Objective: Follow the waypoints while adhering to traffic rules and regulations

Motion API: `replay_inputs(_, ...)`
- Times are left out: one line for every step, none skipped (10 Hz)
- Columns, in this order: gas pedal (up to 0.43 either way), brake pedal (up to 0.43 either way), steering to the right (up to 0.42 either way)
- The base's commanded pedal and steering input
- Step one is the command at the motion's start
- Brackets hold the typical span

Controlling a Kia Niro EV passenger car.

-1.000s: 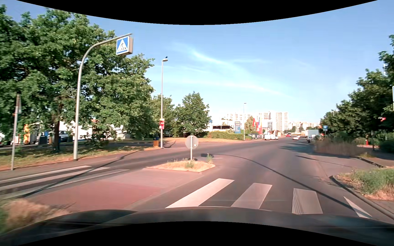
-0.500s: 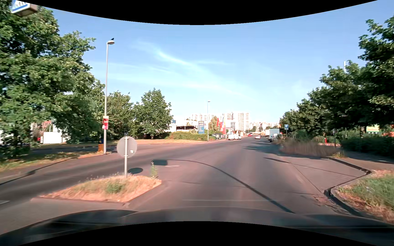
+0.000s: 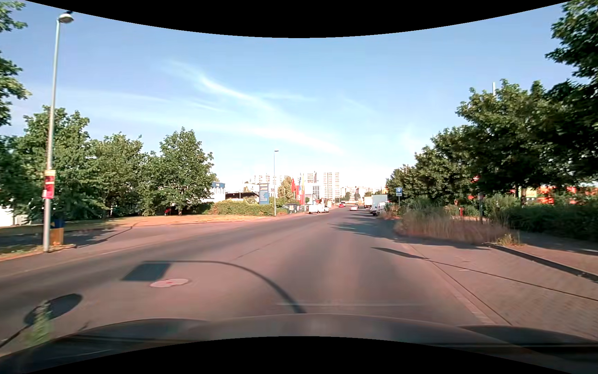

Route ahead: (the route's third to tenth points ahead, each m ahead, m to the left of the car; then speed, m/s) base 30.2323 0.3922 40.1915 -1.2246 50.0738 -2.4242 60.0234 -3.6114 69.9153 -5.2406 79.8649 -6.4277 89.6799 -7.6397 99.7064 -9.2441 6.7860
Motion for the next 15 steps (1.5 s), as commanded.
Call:
replay_inputs(0.157, 0.000, 0.099)
replay_inputs(0.157, 0.000, 0.086)
replay_inputs(0.157, 0.000, 0.077)
replay_inputs(0.169, 0.000, 0.071)
replay_inputs(0.169, 0.000, 0.062)
replay_inputs(0.169, 0.000, 0.050)
replay_inputs(0.169, 0.000, 0.038)
replay_inputs(0.177, 0.000, 0.030)
replay_inputs(0.177, 0.000, 0.021)
replay_inputs(0.177, 0.000, 0.014)
replay_inputs(0.189, 0.000, 0.008)
replay_inputs(0.197, 0.000, 0.005)
replay_inputs(0.209, 0.000, 0.005)
replay_inputs(0.209, 0.000, 0.004)
replay_inputs(0.228, 0.000, 0.004)
